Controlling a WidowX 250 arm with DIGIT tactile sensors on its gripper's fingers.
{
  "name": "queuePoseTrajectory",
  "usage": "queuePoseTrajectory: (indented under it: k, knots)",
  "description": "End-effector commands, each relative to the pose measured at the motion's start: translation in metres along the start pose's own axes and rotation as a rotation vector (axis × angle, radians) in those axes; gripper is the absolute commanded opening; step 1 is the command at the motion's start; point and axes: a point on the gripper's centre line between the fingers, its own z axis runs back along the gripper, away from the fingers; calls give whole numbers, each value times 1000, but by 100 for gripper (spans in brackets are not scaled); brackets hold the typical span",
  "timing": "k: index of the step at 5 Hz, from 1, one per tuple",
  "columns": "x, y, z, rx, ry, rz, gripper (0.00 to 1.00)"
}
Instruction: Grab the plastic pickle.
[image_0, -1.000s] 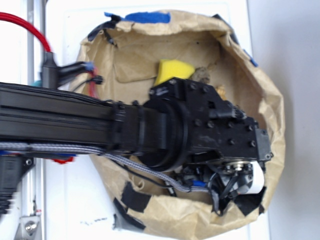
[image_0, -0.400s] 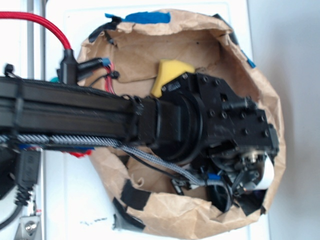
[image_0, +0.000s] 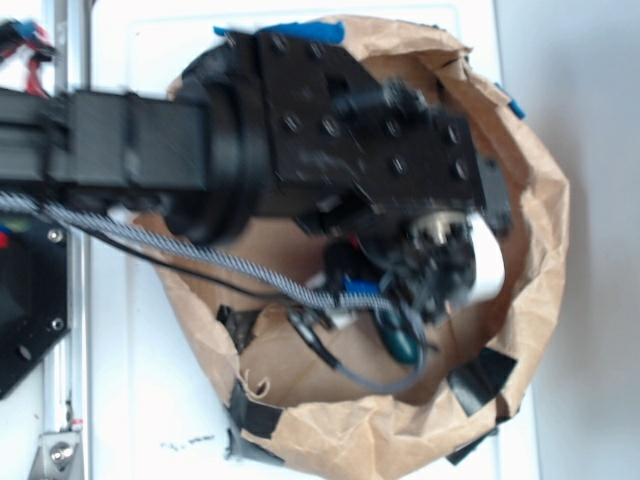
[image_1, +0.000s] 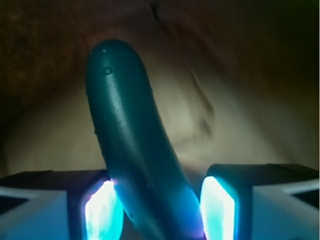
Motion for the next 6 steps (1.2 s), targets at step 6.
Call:
queuePoseTrajectory:
  k: [6]
  knots:
    - [-9, -22, 107, 44, -20, 502, 0]
